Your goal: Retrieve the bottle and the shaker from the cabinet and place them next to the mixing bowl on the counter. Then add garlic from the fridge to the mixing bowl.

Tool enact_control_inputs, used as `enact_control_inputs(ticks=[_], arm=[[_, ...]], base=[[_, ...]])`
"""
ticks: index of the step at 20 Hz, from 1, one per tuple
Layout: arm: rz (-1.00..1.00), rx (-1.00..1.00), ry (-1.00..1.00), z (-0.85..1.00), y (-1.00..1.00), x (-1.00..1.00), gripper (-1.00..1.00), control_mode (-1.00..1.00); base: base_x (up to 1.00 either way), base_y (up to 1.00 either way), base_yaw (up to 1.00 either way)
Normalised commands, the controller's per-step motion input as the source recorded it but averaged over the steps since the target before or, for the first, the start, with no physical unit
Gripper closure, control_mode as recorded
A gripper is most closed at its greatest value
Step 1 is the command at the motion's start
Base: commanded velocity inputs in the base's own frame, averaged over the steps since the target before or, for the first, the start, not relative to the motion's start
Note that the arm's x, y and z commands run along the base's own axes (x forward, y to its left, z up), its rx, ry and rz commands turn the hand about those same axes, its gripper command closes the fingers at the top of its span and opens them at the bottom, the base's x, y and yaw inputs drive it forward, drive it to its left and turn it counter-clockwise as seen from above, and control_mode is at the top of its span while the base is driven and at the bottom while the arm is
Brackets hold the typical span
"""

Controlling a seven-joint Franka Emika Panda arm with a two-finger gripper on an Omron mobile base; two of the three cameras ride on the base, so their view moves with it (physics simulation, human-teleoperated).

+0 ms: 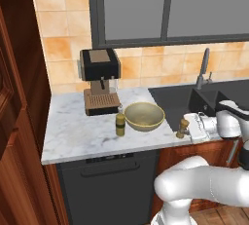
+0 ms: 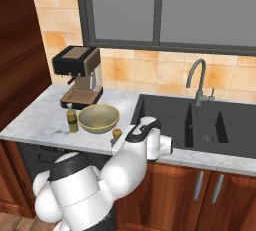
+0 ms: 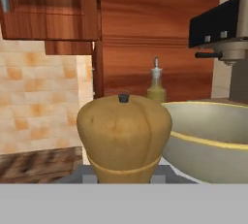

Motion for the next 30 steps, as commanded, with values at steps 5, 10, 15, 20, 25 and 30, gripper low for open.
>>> enact_control_inputs(ticks=[5, 10, 15, 20, 25, 30], arm=[[0.0, 0.0, -0.03, -0.45, 0.11, 0.53, 1.0, -1.0], [-0.02, 0.0, 0.0, -0.32, 0.07, 0.56, 1.0, -1.0], [-0.01, 0.0, 0.0, -0.41, -0.01, 0.44, 1.0, -1.0], [0.0, 0.0, -0.01, -0.34, -0.15, 0.53, 1.0, -1.0], [0.0, 0.0, 0.05, -0.27, -0.08, 0.45, 1.0, -1.0], [0.0, 0.01, -0.06, -0.37, -0.17, 0.0, 1.0, -1.0]], base=[[0.0, 0.0, 0.0], [0.0, 0.0, 0.0], [0.0, 0.0, 0.0], [0.0, 0.0, 0.0], [0.0, 0.0, 0.0], [0.0, 0.0, 0.0]])
